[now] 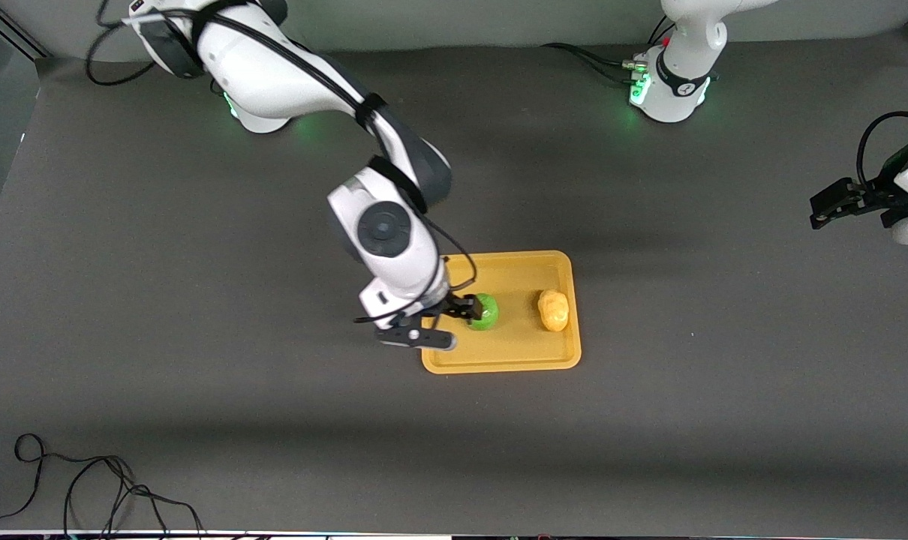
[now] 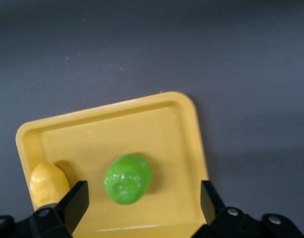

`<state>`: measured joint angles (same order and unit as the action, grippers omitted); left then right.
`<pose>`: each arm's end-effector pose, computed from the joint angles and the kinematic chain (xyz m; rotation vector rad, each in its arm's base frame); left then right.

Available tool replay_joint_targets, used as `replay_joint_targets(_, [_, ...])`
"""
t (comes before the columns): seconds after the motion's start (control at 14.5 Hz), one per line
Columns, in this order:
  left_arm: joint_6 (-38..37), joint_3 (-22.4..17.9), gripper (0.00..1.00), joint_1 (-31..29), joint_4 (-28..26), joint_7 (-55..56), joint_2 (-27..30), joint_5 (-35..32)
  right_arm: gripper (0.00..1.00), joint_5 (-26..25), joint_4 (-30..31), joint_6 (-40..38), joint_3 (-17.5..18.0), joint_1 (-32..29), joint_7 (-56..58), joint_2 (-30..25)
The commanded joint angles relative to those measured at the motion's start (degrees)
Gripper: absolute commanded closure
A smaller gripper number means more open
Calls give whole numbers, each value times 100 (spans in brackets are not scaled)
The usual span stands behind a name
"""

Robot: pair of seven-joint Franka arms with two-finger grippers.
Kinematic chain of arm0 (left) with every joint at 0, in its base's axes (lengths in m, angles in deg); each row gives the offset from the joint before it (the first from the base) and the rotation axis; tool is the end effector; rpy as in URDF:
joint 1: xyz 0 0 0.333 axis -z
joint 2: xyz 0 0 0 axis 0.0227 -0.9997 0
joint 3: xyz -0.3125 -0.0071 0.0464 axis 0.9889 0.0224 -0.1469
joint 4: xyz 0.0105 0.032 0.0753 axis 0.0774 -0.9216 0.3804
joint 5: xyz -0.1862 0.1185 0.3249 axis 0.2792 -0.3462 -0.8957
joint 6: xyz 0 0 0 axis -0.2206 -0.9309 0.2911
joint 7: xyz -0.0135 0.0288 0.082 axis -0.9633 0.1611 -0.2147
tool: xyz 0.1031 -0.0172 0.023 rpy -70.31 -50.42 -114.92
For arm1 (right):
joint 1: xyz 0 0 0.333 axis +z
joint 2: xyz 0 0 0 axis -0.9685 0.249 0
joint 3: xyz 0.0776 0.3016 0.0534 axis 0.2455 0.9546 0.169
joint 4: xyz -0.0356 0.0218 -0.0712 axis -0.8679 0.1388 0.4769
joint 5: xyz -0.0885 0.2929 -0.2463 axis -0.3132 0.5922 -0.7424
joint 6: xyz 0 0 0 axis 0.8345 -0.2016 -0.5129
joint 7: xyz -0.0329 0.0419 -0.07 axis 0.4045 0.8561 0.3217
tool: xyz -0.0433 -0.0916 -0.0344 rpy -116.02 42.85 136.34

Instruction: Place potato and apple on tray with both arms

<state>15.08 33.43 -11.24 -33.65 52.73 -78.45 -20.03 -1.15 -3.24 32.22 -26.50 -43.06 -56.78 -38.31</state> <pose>0.5453 0.0176 0.5816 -3.0944 0.0279 -0.0093 0.6292 0.4325 0.3809 -2.9841 0.3259 -0.0527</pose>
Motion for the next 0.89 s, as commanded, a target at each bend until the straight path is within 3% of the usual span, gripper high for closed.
replay_joint_targets(0.0, [17,-9,0,14,-109,-83,68,28,0,405,728,-203,20,-456,329,-898])
replay_joint_targets(0.14, [-35,-9,0,23,-109,-83,86,28,0,432,1071,-361,-146,-554,400,-1504])
replay_joint_targets(0.34, [-80,-9,0,-3,-126,-22,147,37,0,388,1712,-475,-682,-615,1160,-2356])
replay_joint_targets(0.55, [-27,-18,0,-3,-126,14,139,37,0,327,2056,-1001,-692,-1282,1839,-2999])
replay_joint_targets(0.76, [0,-18,0,6,-152,22,138,37,0,-480,2065,-1810,-622,-1686,2561,-3377])
replay_joint_targets(0.83, [-1,-18,0,6,-179,22,138,28,0,-526,2083,-1968,-535,-1862,2710,-3500])
